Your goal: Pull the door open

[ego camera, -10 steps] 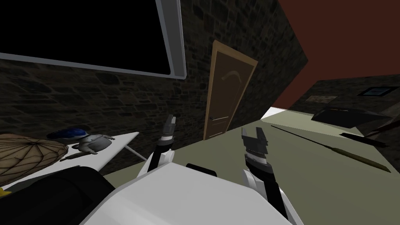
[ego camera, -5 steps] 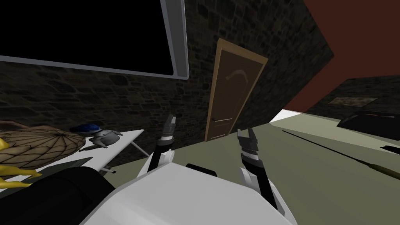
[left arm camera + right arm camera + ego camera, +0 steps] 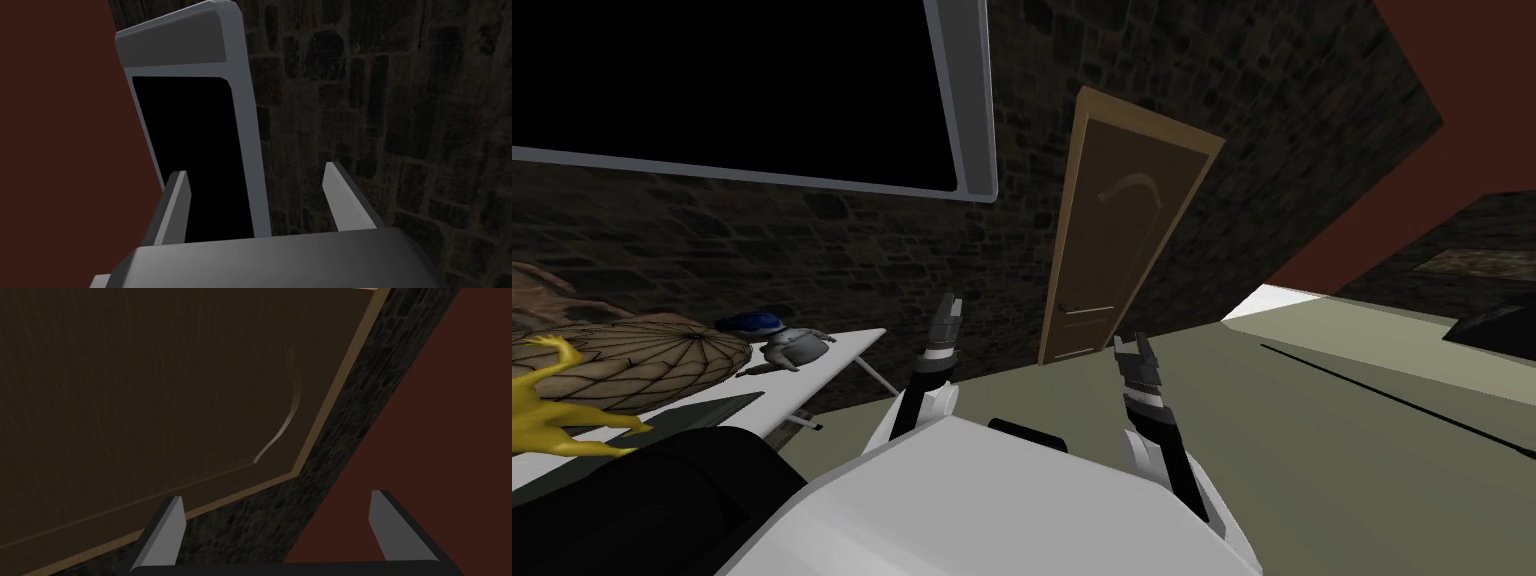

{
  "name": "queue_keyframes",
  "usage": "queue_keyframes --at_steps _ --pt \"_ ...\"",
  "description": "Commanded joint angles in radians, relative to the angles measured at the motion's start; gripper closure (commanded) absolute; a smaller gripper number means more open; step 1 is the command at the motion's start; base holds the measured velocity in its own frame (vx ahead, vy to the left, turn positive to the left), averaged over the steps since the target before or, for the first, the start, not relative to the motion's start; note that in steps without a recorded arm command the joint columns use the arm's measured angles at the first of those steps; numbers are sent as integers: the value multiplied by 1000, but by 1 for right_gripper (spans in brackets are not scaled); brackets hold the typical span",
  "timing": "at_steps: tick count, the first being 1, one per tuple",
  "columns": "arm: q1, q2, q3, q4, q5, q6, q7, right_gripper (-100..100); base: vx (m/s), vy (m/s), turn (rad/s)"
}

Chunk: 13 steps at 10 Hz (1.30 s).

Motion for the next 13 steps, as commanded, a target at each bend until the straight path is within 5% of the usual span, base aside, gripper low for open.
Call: queue_keyframes --at_steps 1,13 --pt "-23 -14 3 50 -3 0 -4 -100 37 -35 139" --pt "-129 -93 20 378 -18 -28 -34 -100 43 -40 109"
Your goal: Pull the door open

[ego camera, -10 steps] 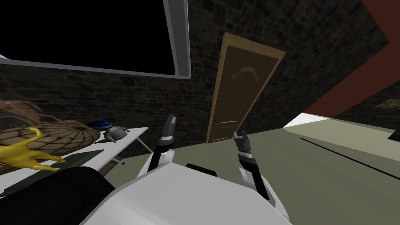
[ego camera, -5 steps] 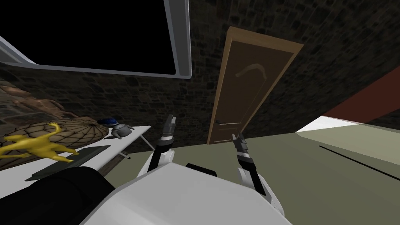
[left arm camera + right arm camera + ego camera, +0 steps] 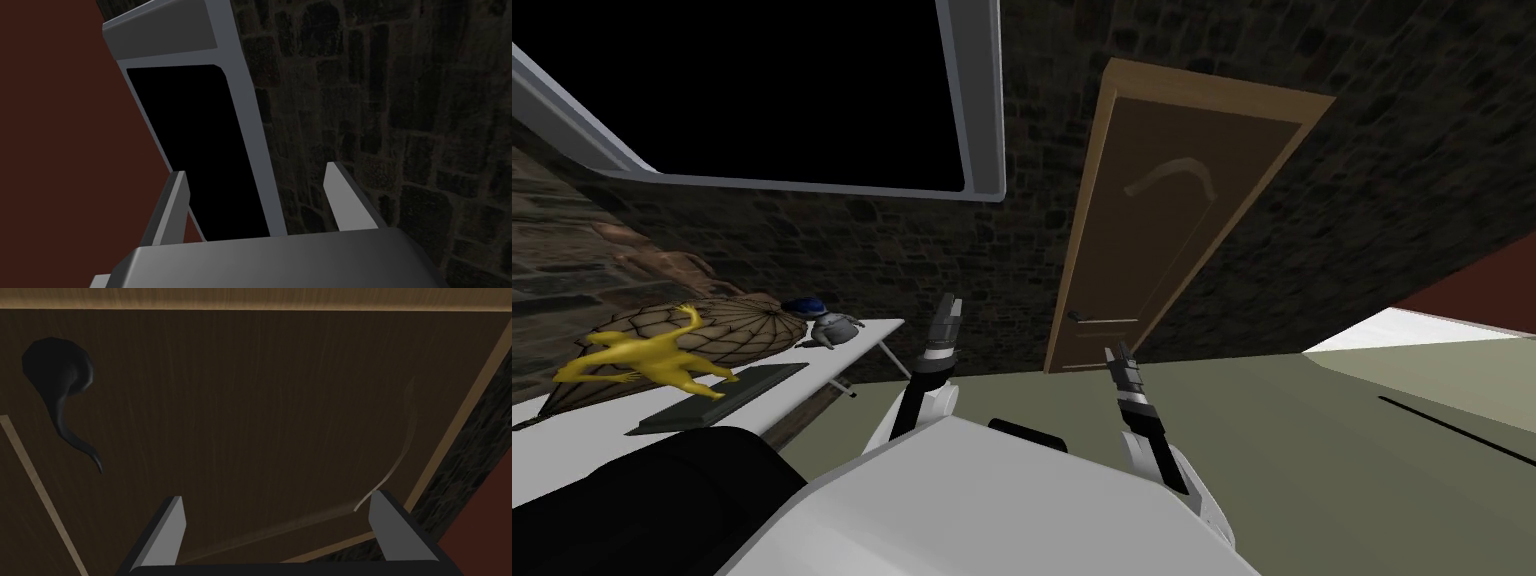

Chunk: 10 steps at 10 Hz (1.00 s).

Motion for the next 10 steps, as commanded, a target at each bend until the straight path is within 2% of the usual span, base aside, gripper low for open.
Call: queue_keyframes --at_steps 1,2,3,4,5,6,7,10 --pt "-22 -14 4 50 -3 -2 -5 -100 35 -38 143" --pt "-22 -14 4 68 -3 -2 -5 -100 27 -40 67" --pt "-39 -27 6 106 -5 -7 -10 -100 32 -47 129" --pt "-39 -27 6 120 -5 -7 -10 -100 32 -39 79" --pt "-57 -40 9 155 -8 -11 -15 -100 38 -34 143" --pt "-57 -40 9 172 -8 -11 -15 -100 31 -39 63" --pt "-73 -52 12 211 -10 -16 -20 -100 28 -46 150" --pt "-90 -64 14 270 -12 -20 -24 -100 38 -38 88"
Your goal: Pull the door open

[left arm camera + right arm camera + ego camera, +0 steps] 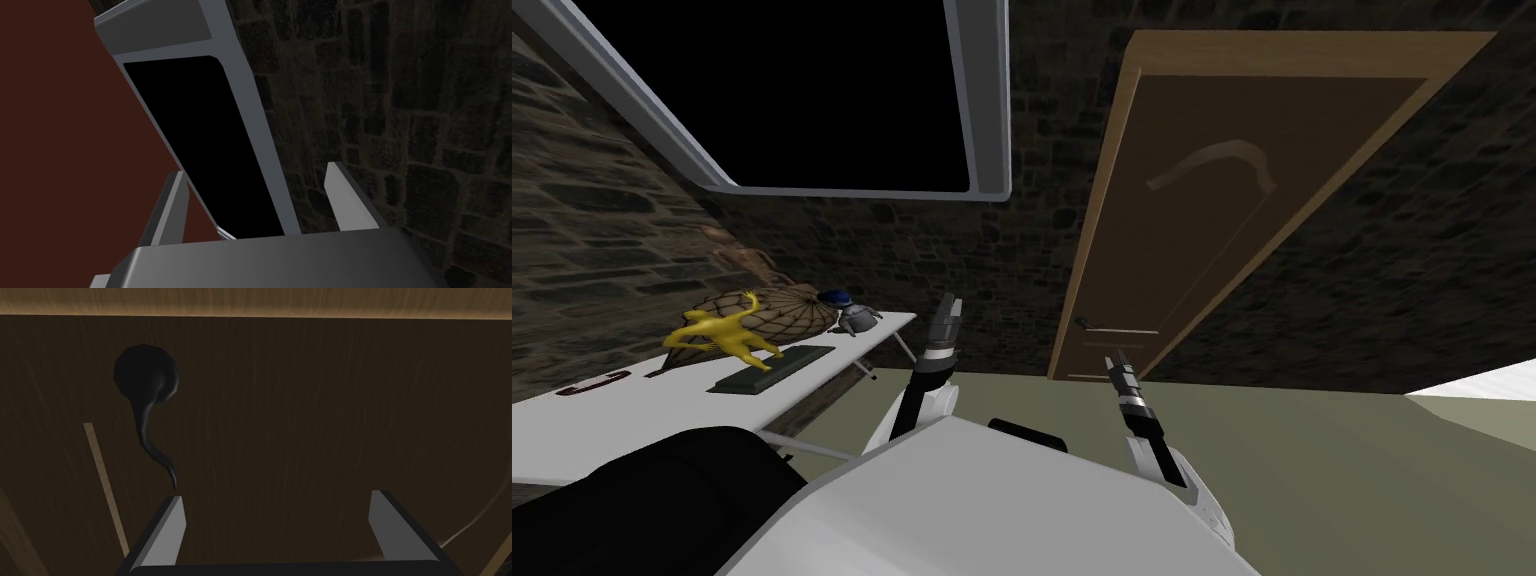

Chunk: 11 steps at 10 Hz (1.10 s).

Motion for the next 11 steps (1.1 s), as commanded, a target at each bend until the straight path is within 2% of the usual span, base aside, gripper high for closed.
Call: queue_keyframes --at_steps 1,3,4,5,6,8,9,11 --pt "-16 -13 3 50 -2 -2 -5 -100 28 -53 119" --pt "-45 -34 8 129 -7 -10 -13 -100 51 -73 207" --pt "-45 -34 8 143 -7 -10 -13 -100 44 -63 76" --pt "-59 -45 10 179 -9 -14 -17 -100 25 -41 118" --pt "-59 -45 10 184 -9 -14 -17 -100 19 -30 55" --pt "-85 -63 14 251 -12 -20 -24 -100 35 -46 144" --pt "-85 -63 14 260 -12 -20 -24 -100 28 -48 74" --pt "-105 -78 18 321 -15 -26 -30 -100 22 -37 111"
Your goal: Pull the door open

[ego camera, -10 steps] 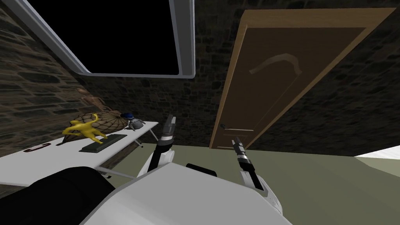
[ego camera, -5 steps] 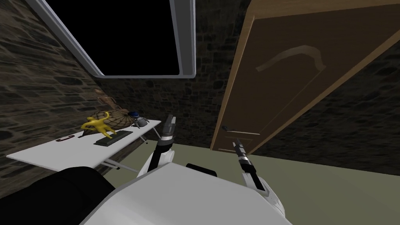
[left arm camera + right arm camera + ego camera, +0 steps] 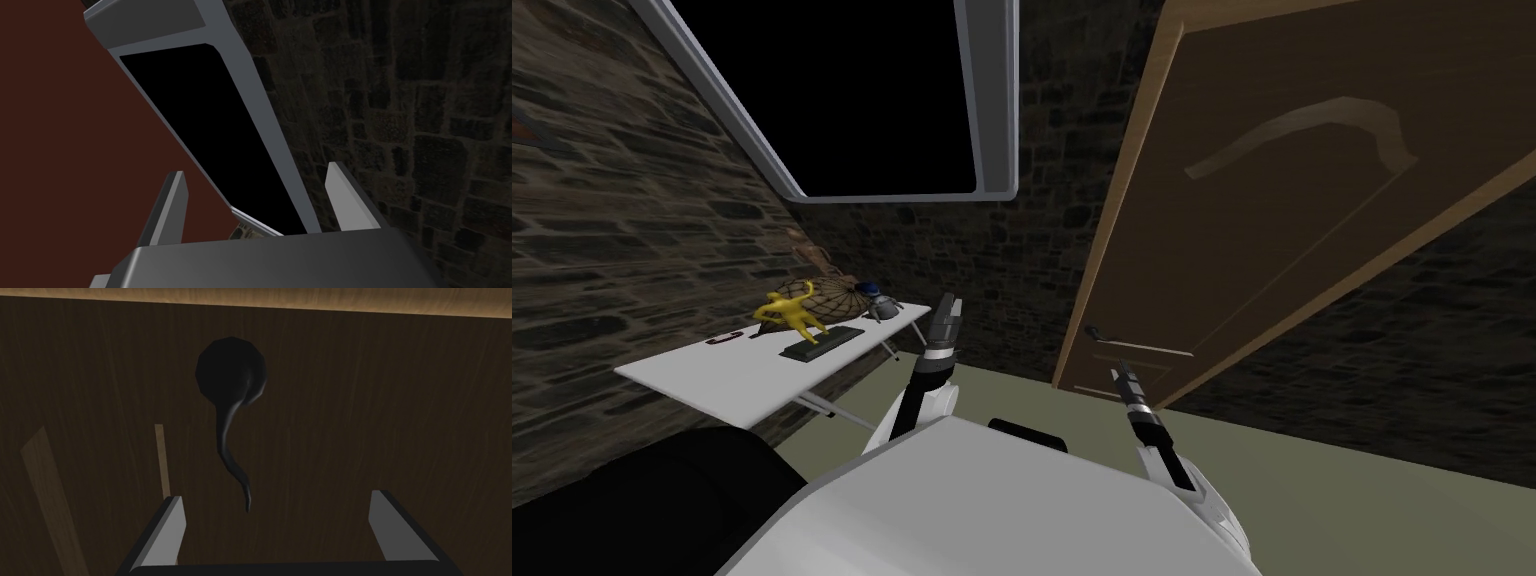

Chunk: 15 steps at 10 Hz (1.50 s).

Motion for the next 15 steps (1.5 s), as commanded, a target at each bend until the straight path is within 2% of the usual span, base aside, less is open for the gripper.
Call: queue_keyframes --at_steps 1,3,4,6,7,8,15 --pt "-13 -6 1 34 -1 -9 -4 -100 21 -35 57" --pt "-29 -18 4 82 -3 -14 -8 -100 18 -34 101" --pt "-29 -18 4 82 -3 -14 -8 -100 13 -28 37" --pt "-44 -29 6 127 -5 -17 -12 -100 16 -26 87" --pt "-47 -31 7 136 -6 -18 -13 -100 23 -32 79" --pt "-41 -30 6 121 -6 -15 -13 -100 9 -13 12" --pt "-47 -41 -44 182 -29 -37 -10 -100 182 -15 106"
